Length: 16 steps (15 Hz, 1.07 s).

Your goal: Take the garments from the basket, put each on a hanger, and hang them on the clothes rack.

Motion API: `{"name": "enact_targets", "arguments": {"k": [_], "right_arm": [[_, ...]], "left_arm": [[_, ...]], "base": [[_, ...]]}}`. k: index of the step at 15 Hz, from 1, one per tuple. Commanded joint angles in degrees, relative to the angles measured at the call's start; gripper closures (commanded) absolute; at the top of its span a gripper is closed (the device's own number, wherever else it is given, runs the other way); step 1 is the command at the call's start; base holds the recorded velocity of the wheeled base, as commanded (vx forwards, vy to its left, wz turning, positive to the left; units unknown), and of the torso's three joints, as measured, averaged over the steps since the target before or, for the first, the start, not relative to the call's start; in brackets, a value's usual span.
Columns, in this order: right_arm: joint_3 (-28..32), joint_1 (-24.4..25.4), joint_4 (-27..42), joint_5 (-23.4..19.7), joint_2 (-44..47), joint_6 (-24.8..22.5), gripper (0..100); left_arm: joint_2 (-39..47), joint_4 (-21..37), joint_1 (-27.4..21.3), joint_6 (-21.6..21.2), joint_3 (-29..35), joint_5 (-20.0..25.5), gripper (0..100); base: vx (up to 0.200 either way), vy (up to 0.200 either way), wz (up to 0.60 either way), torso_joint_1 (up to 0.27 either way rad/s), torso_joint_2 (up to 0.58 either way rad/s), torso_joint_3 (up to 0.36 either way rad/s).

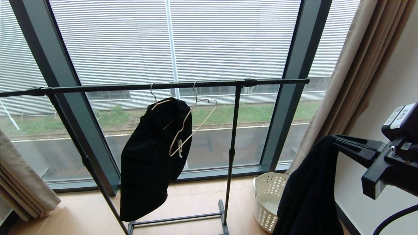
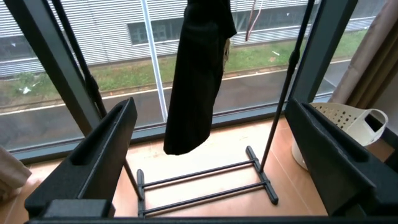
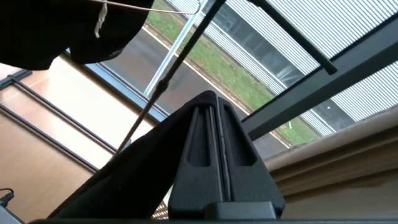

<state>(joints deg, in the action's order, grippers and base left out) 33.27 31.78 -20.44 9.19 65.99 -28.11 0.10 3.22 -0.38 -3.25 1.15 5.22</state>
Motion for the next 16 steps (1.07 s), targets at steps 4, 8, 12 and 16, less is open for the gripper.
{"name": "enact_targets", "arguments": {"k": [4, 8, 12, 16], "right_arm": [[-0.2, -0.1, 0.0, 0.0, 0.0, 0.0, 100], [-2.0, -0.1, -0.1, -0.1, -0.1, -0.2, 100], [-1.0, 0.3, -0.1, -0.1, 2.5, 0.2, 100], [16.2, 2.1, 14.6, 0.4, 16.5, 20.1, 100]], "left_arm": [[0.0, -0.1, 0.1, -0.1, 0.0, 0.1, 0], [0.2, 0.1, 0.1, 0.0, 0.1, 0.0, 0], [16.6, 1.0, 0.2, 0.4, 2.3, 0.6, 0], [60.1, -12.4, -7.7, 10.6, 18.7, 6.1, 0]], "base": [[0.000, 0.000, 0.00, 0.000, 0.00, 0.000], [0.000, 0.000, 0.00, 0.000, 0.00, 0.000], [0.000, 0.000, 0.00, 0.000, 0.00, 0.000], [0.000, 0.000, 0.00, 0.000, 0.00, 0.000]]}}
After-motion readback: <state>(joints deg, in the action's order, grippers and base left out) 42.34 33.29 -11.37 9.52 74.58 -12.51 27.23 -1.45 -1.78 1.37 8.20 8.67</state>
